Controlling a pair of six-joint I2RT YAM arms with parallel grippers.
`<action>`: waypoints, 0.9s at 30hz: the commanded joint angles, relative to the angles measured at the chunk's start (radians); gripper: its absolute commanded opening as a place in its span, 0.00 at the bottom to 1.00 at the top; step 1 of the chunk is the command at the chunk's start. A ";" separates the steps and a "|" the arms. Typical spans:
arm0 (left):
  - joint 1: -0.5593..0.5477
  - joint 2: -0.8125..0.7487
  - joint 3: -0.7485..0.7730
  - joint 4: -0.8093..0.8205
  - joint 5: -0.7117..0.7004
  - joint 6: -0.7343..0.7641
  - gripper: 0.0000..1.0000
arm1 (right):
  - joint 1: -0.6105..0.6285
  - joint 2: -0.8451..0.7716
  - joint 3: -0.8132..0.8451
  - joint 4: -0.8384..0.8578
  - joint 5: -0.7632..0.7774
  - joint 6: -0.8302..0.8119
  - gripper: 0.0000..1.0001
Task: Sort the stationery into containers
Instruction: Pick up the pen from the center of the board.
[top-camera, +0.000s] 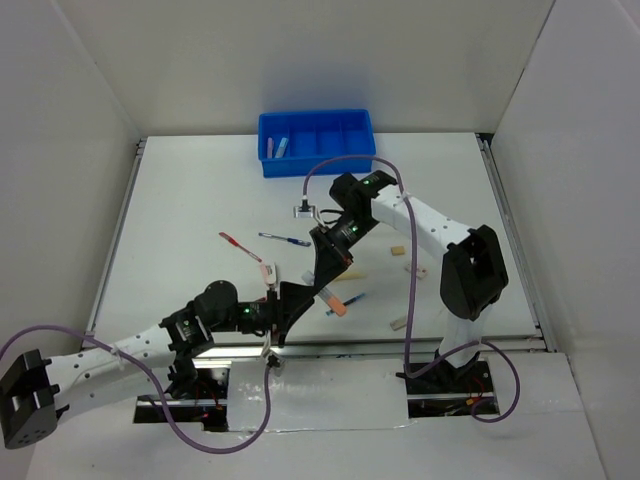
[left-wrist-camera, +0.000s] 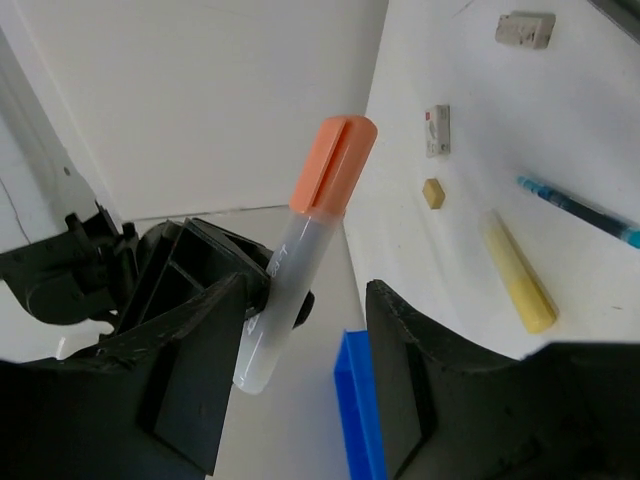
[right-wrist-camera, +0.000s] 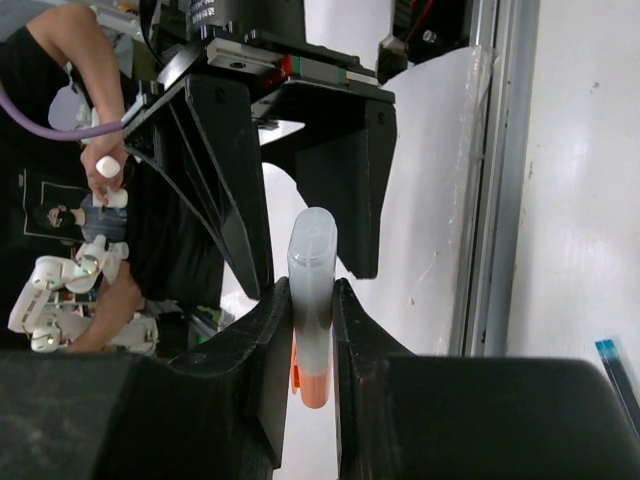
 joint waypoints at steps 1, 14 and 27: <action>-0.012 0.016 0.002 0.077 0.044 0.093 0.62 | 0.022 -0.009 0.014 -0.136 -0.049 -0.020 0.00; -0.029 0.025 -0.044 0.105 0.143 0.222 0.56 | 0.072 0.019 0.034 -0.136 -0.059 -0.018 0.00; -0.044 0.052 -0.031 0.057 0.152 0.288 0.50 | 0.095 0.012 0.024 -0.136 -0.059 -0.026 0.00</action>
